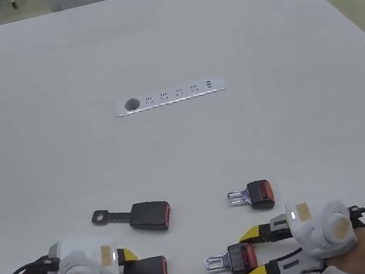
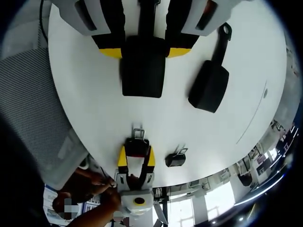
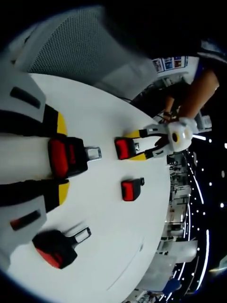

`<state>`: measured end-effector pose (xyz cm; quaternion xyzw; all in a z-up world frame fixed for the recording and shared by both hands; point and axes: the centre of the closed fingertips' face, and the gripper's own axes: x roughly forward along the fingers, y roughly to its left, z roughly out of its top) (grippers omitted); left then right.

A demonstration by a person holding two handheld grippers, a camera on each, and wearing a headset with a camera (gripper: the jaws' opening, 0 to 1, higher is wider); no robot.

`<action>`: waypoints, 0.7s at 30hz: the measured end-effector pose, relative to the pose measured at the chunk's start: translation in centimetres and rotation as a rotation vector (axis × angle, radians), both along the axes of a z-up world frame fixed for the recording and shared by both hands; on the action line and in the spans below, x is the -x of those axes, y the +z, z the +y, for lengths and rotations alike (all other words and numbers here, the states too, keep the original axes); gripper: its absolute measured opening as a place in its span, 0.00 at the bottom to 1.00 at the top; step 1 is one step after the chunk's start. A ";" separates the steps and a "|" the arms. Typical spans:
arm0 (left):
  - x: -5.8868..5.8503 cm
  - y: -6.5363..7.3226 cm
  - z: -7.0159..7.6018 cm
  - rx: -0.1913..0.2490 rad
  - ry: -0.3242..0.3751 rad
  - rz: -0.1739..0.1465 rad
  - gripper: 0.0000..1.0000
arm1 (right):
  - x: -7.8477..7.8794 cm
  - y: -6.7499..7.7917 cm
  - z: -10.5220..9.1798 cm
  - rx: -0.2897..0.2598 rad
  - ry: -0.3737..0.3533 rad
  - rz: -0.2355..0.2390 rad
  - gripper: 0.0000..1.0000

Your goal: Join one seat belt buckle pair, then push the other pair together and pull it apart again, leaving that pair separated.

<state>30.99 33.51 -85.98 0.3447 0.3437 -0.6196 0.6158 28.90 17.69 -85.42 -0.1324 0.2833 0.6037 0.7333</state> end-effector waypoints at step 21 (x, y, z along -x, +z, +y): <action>0.1 0.0 0.1 -0.002 0.004 0.006 0.34 | -1.0 -0.3 7.2 -0.030 0.017 0.008 0.35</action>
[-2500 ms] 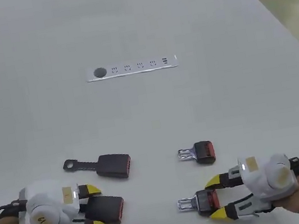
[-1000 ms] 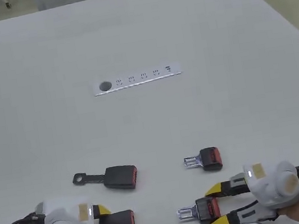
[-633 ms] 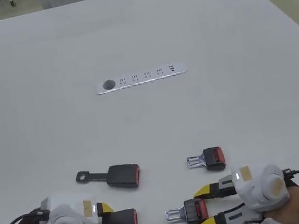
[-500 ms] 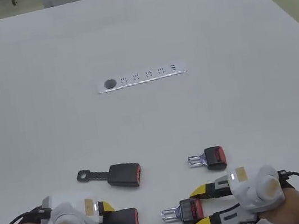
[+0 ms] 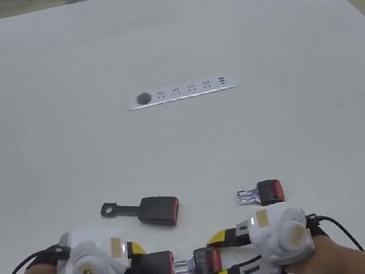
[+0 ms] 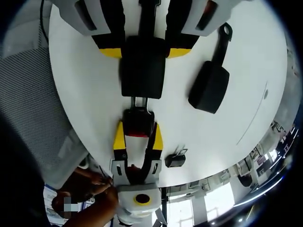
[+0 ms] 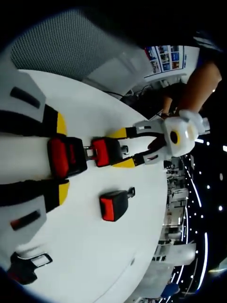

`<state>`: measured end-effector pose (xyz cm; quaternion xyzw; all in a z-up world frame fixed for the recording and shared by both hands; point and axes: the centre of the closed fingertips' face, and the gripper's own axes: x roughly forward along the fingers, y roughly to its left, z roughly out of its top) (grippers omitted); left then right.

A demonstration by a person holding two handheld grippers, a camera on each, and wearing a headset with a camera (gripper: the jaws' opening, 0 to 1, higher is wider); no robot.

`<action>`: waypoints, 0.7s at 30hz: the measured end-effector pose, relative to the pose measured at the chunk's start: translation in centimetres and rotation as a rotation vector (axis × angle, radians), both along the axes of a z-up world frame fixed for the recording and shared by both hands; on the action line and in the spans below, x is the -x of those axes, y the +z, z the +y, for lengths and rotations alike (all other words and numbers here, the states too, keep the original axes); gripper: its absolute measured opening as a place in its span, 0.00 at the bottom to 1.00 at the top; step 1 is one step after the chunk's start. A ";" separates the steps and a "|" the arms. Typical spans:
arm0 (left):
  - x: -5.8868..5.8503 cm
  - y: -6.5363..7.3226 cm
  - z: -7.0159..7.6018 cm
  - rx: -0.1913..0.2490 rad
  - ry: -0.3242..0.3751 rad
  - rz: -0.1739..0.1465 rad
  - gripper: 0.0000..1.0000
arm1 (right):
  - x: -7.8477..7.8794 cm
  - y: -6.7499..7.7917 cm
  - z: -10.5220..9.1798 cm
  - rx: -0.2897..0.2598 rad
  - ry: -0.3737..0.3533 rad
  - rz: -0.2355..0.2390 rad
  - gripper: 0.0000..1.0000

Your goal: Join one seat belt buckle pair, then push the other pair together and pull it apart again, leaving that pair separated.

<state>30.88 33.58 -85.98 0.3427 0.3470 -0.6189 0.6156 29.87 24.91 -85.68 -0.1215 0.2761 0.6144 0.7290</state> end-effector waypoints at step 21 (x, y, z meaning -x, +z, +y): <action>-0.1 0.0 -0.1 -0.003 -0.004 0.000 0.33 | -0.4 0.2 1.6 0.028 0.008 0.007 0.35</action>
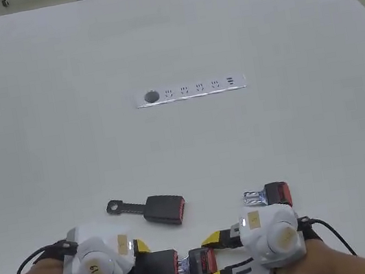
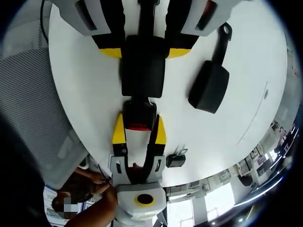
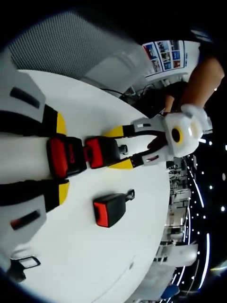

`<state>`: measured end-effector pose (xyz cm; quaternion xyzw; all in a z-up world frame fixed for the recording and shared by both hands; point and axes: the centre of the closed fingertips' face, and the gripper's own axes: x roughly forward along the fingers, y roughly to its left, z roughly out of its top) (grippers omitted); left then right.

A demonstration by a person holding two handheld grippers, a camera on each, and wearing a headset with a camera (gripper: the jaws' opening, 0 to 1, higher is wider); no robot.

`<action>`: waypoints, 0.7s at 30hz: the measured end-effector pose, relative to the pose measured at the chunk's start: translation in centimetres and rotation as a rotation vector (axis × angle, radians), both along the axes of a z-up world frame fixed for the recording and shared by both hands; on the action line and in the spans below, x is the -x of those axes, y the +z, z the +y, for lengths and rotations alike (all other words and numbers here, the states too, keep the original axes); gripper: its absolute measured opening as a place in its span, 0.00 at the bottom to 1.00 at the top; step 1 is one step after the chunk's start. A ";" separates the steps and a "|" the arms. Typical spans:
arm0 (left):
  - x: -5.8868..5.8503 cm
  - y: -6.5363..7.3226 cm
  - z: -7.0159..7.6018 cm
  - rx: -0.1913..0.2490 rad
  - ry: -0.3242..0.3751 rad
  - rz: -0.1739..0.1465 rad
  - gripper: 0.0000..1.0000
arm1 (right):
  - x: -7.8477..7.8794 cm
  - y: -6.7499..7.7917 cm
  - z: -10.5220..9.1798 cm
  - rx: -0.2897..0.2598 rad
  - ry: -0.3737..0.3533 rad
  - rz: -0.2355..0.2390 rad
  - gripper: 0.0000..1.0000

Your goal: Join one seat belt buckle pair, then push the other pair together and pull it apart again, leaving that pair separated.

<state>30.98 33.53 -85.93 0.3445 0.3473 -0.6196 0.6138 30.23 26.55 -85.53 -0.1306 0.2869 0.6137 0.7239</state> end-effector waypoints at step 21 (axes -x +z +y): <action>0.0 -0.1 0.0 -0.006 -0.005 -0.001 0.33 | -0.1 0.6 1.1 0.022 -0.008 -0.011 0.35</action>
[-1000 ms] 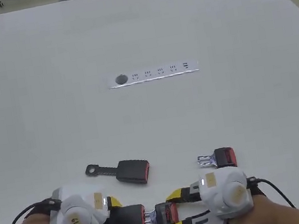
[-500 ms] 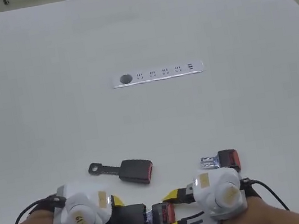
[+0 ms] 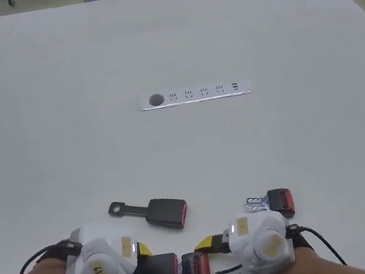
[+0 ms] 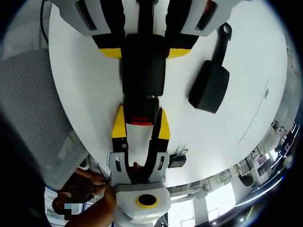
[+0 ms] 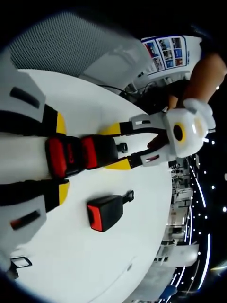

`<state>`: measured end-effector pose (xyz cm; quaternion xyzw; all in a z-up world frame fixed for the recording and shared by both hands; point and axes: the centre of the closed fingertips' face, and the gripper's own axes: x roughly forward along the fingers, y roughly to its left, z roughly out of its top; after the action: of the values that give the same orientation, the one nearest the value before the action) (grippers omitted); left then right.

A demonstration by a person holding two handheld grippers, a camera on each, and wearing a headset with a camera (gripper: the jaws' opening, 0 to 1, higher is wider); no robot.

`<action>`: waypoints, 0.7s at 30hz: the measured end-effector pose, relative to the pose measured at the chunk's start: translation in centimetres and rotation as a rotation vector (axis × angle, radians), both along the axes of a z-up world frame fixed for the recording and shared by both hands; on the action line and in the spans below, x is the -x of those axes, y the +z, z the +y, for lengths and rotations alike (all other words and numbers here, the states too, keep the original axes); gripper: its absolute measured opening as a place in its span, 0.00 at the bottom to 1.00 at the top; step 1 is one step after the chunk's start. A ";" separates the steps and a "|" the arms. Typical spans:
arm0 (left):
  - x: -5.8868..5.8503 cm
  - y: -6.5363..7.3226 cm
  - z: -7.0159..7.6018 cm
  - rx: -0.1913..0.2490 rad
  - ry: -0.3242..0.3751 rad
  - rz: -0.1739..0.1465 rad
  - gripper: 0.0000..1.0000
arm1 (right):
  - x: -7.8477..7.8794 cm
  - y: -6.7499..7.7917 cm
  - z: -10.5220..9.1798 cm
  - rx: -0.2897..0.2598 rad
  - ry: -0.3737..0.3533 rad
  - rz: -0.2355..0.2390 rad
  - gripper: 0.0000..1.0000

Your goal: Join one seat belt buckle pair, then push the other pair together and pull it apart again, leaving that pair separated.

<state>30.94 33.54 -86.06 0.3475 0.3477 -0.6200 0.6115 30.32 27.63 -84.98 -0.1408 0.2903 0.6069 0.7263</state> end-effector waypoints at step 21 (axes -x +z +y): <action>0.1 0.2 0.1 0.067 -0.014 -0.003 0.33 | 0.0 -0.5 -0.4 0.012 0.015 -0.025 0.35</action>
<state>30.86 33.68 -85.87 0.3302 0.3235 -0.6349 0.6190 30.32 27.26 -85.53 -0.1547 0.2838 0.6088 0.7245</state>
